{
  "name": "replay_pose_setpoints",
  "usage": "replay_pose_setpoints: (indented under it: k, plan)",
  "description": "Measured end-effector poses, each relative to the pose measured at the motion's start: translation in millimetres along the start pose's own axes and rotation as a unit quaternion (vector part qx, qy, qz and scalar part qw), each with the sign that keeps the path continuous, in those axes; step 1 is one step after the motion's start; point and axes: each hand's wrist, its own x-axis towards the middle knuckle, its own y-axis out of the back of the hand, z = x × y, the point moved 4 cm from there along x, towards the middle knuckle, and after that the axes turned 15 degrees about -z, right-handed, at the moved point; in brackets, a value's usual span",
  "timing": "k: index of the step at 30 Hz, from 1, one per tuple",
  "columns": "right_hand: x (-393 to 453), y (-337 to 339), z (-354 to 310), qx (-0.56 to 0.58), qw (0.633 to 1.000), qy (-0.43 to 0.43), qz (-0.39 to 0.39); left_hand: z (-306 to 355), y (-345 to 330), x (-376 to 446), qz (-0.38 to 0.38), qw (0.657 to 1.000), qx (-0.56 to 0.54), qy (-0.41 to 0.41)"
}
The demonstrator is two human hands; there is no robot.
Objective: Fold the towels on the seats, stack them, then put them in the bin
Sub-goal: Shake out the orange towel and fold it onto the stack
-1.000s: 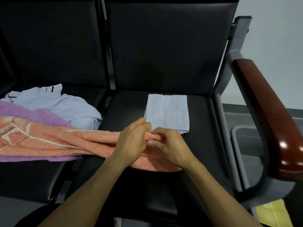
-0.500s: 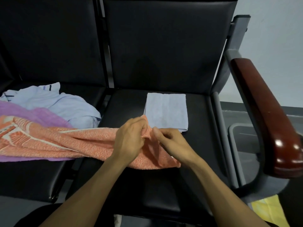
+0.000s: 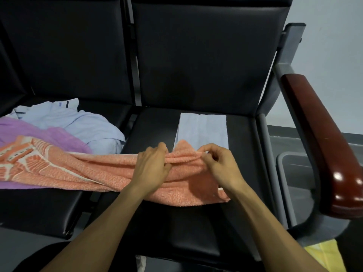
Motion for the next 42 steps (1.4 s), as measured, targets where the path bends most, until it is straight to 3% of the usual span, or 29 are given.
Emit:
replay_pose_setpoints:
  k: [3,5,9,13,17,19,22,24,28,30,33,34,35,39,41,42]
  plan:
    - [-3,-7,0,-0.015,0.99,-0.018,-0.139,5,-2,-1,-0.026,0.998,-0.059,-0.025]
    - [-5,-16,1,0.028,0.981,-0.039,-0.19,12,-2,-2,-0.021,0.993,-0.1,-0.057]
    - [1,-22,6,0.131,0.983,-0.041,-0.119,17,-4,1,-0.008,0.983,-0.154,-0.1]
    - [4,-17,6,0.225,0.97,-0.016,-0.093,21,-6,1,0.004,0.984,-0.139,-0.108]
    - [3,-16,5,0.199,0.975,-0.013,-0.095,23,-5,1,0.022,0.991,-0.106,-0.082]
    - [2,-13,4,0.179,0.983,-0.004,-0.049,29,-8,-2,-0.025,0.99,-0.114,-0.079]
    - [1,3,3,0.04,0.998,-0.004,0.056,33,-10,-3,-0.084,0.98,-0.167,-0.065]
    - [-1,10,5,0.012,0.994,-0.015,0.105,31,-4,0,-0.034,0.981,-0.166,-0.09]
    - [-7,21,6,0.082,0.972,-0.047,0.214,20,3,3,0.043,0.982,-0.139,-0.117]
    - [-7,23,4,0.144,0.973,-0.057,0.172,26,6,0,0.051,0.977,-0.15,-0.142]
    - [-4,4,-1,0.125,0.989,-0.08,-0.03,31,7,-3,0.052,0.973,-0.163,-0.158]
    - [-3,-1,-1,0.101,0.991,-0.07,-0.05,30,7,-2,0.05,0.974,-0.161,-0.152]
    - [-2,-2,0,0.079,0.995,-0.058,-0.022,28,7,-1,0.047,0.976,-0.159,-0.143]
    - [-4,28,6,0.055,0.963,-0.039,0.259,21,6,1,0.052,0.981,-0.152,-0.112]
    - [-9,34,1,0.001,0.963,-0.016,0.268,22,6,1,0.054,0.978,-0.154,-0.127]
    - [-8,31,-4,-0.023,0.976,0.003,0.217,24,7,0,0.052,0.977,-0.155,-0.139]
